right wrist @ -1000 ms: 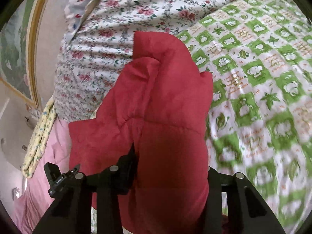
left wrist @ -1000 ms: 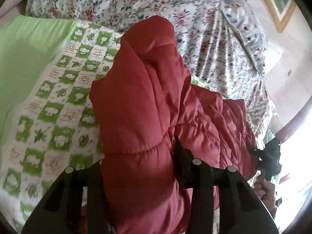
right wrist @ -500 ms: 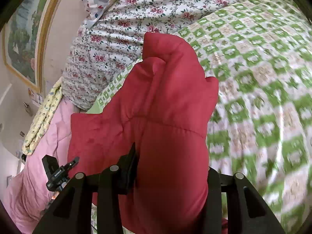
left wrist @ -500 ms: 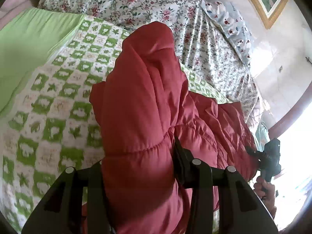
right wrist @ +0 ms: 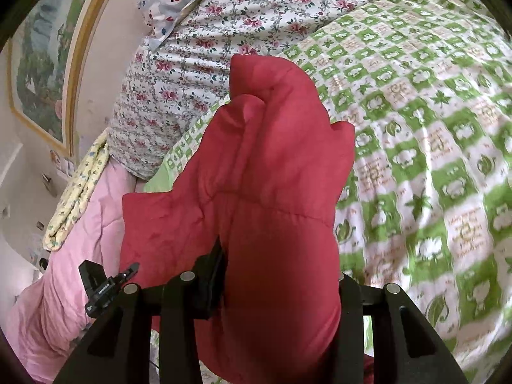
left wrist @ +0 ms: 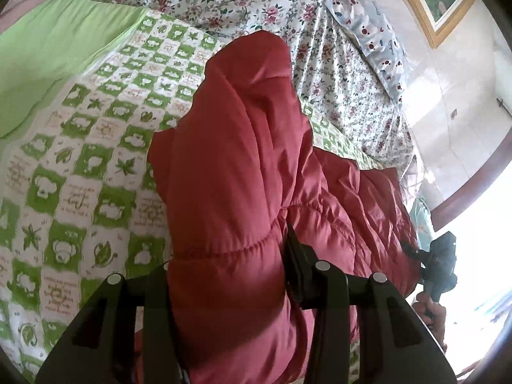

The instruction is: Fold large clothes

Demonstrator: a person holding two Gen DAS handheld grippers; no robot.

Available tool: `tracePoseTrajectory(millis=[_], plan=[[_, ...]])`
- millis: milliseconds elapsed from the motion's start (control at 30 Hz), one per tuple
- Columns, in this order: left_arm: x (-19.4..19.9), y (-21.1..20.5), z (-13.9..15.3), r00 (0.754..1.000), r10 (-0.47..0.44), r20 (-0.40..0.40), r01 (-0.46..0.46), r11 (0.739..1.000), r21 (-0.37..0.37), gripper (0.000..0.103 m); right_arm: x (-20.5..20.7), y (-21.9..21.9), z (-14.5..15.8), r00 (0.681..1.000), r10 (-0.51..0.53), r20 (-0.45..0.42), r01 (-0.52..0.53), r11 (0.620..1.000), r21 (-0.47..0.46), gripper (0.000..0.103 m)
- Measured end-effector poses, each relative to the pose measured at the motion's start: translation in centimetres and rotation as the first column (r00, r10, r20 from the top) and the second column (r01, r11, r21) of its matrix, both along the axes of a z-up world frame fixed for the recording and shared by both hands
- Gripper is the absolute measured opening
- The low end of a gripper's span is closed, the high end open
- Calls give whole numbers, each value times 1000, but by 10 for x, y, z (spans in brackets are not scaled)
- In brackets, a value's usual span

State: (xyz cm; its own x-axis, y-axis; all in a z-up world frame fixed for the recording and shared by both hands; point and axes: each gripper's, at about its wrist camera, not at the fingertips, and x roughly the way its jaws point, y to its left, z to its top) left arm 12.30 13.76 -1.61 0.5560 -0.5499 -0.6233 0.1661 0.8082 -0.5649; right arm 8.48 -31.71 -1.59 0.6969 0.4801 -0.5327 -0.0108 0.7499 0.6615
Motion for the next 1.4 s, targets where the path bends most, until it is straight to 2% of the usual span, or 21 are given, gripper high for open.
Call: tracePoseTrajectory(millis=[233,433,767,900,1100,1200,1300,1367,1400], plan=[[-9,3,-11,1000,4,-8,-4,1000,10,40,-10,0,-9,1000,-10,-3,10,1000,12,42],[-10,3,-24,999,52,-12,-52,998,28,43,-9,0,-21,999,-38,-5,38,999,-35,46],[-1,-10,-26,994,107,-13,-105,986,132,48,0,-5,-30,998,-58,-40,56,997,-50,54],[7,-15,-27,993,118,-10,-115,978,173,51,10,-9,-35,995,-67,-68,63,996,-56,60],[13,-21,-27,987,160,8,-157,957,245,60,16,-13,-39,991,-103,-87,96,992,-78,72],[9,-20,-28,979,201,17,-199,944,264,69,14,-15,-41,989,-112,-92,107,992,-62,75],[7,-21,-29,974,224,28,-223,933,283,71,11,-12,-39,989,-125,-83,117,989,-90,75],[6,-24,-28,971,237,39,-237,919,316,75,10,-11,-38,987,-136,-80,128,986,-108,76],[6,-25,-27,967,252,44,-252,905,342,81,10,-10,-38,987,-141,-79,131,985,-112,77]])
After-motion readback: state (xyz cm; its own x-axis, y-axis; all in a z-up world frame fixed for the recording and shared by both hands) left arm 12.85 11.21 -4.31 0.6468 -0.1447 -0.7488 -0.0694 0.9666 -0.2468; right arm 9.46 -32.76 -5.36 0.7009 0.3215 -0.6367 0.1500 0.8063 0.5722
